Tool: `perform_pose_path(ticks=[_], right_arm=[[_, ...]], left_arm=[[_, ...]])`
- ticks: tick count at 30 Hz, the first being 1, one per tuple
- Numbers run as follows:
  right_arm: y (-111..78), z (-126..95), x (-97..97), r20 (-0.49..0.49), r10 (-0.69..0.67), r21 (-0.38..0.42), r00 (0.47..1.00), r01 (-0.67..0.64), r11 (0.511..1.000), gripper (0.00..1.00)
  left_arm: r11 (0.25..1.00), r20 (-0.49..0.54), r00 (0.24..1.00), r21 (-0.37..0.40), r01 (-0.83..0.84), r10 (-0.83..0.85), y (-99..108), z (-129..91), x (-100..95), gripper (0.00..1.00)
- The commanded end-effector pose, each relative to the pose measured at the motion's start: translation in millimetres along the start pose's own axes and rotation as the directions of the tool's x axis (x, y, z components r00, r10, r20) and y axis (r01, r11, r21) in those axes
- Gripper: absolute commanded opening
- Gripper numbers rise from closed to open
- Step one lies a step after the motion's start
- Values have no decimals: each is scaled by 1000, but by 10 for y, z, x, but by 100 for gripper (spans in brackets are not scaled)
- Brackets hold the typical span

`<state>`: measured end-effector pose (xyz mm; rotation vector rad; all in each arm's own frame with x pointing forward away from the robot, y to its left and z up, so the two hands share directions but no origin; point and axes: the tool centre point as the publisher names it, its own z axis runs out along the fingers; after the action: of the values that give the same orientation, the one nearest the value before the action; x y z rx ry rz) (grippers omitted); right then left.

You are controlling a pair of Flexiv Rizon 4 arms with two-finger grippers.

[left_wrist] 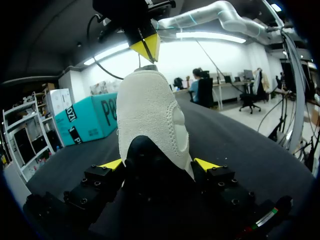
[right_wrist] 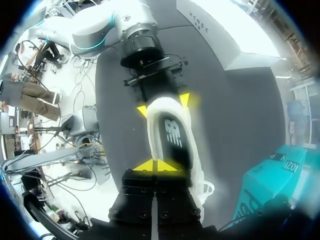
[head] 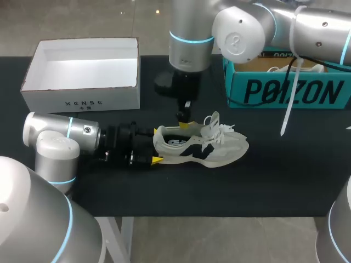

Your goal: Take the shoe out of the shoebox, open the shoe tongue, remove and reinsert the insole, then place the shoe into the shoebox

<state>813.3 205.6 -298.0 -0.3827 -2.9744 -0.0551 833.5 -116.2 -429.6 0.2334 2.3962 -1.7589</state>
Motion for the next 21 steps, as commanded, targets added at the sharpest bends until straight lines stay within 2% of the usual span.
perform_pose_path(ticks=[1,10,21], right_arm=[[72,138,-69,-5,4,21,1000,-3,1000,0],[-31,380,-253,8,45,40,999,-45,998,0],[-65,478,-506,77,61,68,995,-66,995,0]], left_arm=[[1000,3,1000,1,-2,2,18,0,11,0],[1000,3,1000,1,-2,2,18,0,11,0],[1000,3,1000,1,-2,2,18,0,11,0]])
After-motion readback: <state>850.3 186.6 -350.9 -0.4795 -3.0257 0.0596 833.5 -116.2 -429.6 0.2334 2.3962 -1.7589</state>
